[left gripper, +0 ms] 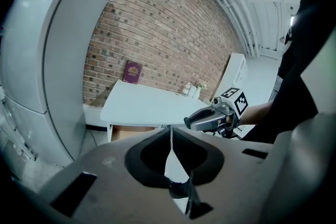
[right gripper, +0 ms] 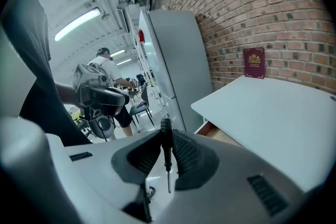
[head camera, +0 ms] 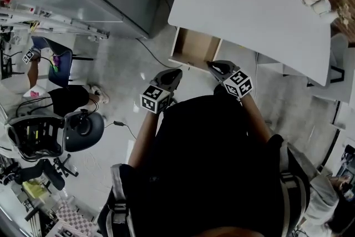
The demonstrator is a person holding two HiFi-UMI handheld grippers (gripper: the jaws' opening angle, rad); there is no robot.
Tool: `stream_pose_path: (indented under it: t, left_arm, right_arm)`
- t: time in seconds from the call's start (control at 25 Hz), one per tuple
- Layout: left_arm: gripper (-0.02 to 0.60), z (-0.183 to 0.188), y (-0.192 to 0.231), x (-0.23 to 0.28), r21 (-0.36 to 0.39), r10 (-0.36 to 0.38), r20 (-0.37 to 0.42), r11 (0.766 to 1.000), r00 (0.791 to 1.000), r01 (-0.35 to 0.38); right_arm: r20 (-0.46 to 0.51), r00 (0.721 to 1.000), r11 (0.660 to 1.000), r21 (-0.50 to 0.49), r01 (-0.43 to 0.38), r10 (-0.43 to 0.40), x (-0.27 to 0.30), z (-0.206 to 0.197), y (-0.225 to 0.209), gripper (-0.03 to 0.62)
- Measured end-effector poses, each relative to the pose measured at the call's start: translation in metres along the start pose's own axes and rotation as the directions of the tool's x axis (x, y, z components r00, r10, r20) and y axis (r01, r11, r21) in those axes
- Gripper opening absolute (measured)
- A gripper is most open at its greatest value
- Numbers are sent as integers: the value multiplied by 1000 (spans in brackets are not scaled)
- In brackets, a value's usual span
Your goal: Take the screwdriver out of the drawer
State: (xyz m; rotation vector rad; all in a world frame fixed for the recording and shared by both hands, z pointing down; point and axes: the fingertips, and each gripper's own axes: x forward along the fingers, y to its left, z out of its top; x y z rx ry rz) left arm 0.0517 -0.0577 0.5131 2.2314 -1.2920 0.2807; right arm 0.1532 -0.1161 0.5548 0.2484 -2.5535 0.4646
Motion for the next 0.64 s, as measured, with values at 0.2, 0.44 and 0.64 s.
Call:
stream_pose_path:
  t: [0.2, 0.44, 0.64]
  left_arm:
    - [23, 1, 8, 1, -3, -1, -2, 1000, 1000, 1]
    - [21, 3, 8, 2, -17, 4, 1, 1000, 1000, -4]
    - [22, -3, 8, 0, -26, 7, -5, 1000, 1000, -7]
  right_arm:
    - [-10, 1000, 1000, -11, -1, 1, 9, 6, -5, 123]
    - [-22, 1000, 1000, -17, 0, -1, 7, 5, -9, 123]
    - [-30, 1000, 1000, -17, 4, -4, 7, 1, -8, 123]
